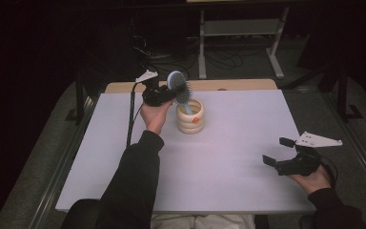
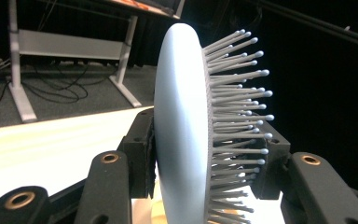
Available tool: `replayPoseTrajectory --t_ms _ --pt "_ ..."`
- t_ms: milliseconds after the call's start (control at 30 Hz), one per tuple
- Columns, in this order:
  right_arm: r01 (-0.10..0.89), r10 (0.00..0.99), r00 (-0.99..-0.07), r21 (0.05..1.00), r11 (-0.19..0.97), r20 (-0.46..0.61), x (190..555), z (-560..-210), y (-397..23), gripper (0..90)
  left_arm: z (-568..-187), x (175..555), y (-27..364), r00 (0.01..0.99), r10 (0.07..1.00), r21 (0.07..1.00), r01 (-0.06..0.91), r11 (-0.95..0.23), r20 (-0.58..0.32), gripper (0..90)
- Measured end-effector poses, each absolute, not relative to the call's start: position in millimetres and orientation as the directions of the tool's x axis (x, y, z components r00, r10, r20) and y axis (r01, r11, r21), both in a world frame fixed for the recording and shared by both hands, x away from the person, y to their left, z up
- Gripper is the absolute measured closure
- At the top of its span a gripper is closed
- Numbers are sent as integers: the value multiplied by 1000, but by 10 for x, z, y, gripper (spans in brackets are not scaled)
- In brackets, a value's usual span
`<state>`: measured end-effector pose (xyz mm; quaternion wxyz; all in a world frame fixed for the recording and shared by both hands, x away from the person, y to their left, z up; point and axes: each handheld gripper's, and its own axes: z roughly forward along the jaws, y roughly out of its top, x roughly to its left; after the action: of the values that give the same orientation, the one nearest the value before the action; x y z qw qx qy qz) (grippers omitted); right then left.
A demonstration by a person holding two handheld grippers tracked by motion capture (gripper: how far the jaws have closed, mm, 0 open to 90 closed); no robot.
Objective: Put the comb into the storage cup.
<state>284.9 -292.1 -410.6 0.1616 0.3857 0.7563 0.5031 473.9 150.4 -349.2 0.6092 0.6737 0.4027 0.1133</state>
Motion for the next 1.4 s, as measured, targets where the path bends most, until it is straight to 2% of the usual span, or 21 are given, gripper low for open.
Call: replayPoseTrajectory --t_ms 67,400,467,600,733,800,867,967,1100,1233,1400 --pt "416 746 -651 887 199 139 2851 -4107 -2919 0 -3526 4740 1496 641 699 915 402 46 -317 506" --pt "420 746 -652 884 204 138 2855 -4114 -2914 0 -3589 4754 1598 610 720 912 401 80 -331 477" --pt "426 741 -656 881 206 144 2860 -4118 -2913 0 -3590 4737 1587 576 750 913 399 90 -326 449" --pt "433 739 -658 875 217 143 2874 -4134 -2906 0 -3587 4722 1563 587 753 921 384 66 -299 419" --pt "432 734 -666 870 238 130 2876 -4142 -2874 0 -3580 4722 1575 567 760 911 404 79 -317 265" --pt "431 735 -666 870 240 128 2874 -4141 -2870 0 -3578 4729 1601 567 744 899 426 104 -354 214" --pt "430 734 -667 870 240 128 2871 -4139 -2872 0 -3572 4730 1622 570 742 895 436 90 -352 149" --pt "427 734 -667 873 236 128 2869 -4135 -2874 0 -3568 4726 1662 575 739 891 448 75 -351 116" --pt "427 735 -666 873 235 128 2868 -4133 -2877 0 -3535 4701 1728 583 746 904 423 61 -323 7" --pt "428 735 -666 873 235 129 2869 -4134 -2878 0 -3499 4654 1795 619 734 921 389 23 -280 0" --pt "428 733 -667 874 233 131 2869 -4132 -2878 0 -3474 4618 1929 624 720 917 395 45 -304 0"
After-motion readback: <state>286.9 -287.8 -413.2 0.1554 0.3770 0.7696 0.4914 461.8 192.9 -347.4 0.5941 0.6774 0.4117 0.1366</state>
